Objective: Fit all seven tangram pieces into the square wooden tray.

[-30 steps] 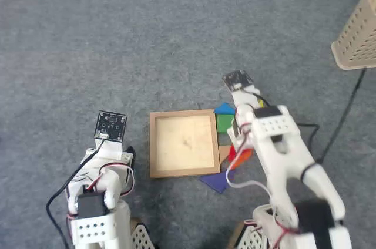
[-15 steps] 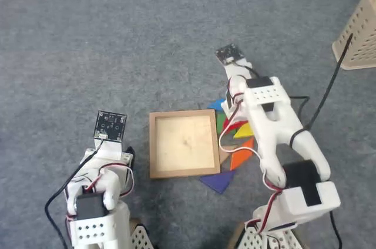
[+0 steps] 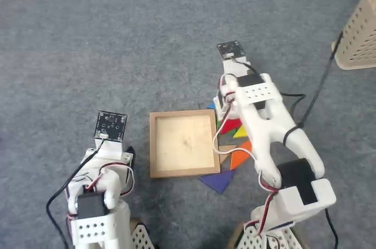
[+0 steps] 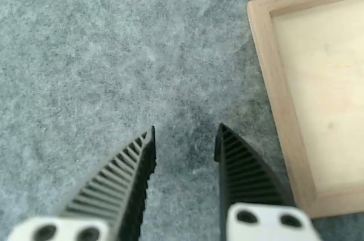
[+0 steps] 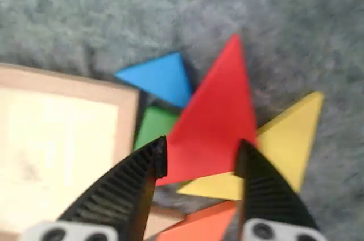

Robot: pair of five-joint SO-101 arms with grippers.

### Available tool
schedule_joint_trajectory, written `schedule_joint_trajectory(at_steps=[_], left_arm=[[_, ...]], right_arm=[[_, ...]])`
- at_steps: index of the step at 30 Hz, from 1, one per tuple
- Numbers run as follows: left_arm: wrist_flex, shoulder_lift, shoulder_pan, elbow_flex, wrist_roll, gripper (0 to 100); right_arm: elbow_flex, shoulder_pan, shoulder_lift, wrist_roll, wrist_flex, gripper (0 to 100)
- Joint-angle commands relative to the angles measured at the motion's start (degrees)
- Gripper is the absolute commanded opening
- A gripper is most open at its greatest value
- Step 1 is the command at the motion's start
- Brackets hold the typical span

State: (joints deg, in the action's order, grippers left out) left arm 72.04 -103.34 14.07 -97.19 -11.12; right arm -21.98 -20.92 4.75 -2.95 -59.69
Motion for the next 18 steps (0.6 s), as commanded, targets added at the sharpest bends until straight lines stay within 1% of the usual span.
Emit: schedule_joint_trajectory(at_steps=[1, 7, 13, 15, 18], left_arm=[[0.3, -0.4, -0.1, 0.6, -0.3, 17], [0.3, -0.4, -0.1, 0.6, -0.3, 17], [0.3, -0.4, -0.1, 0.6, -0.3, 17], [0.3, -0.4, -0.1, 0.6, -0.3, 17], [0.3, -0.4, -0.1, 0.6, -0.3, 17]], right_arm=[[3.5, -1.9, -0.3, -2.6, 0.9, 30.2], [4.0, 2.0, 6.5, -2.5, 5.1, 30.3], [8.3, 2.6, 11.7, -2.4, 3.0, 30.2], [9.1, 2.7, 12.9, -2.4, 2.6, 27.3], [9.3, 2.7, 13.0, -2.4, 2.8, 19.1]])
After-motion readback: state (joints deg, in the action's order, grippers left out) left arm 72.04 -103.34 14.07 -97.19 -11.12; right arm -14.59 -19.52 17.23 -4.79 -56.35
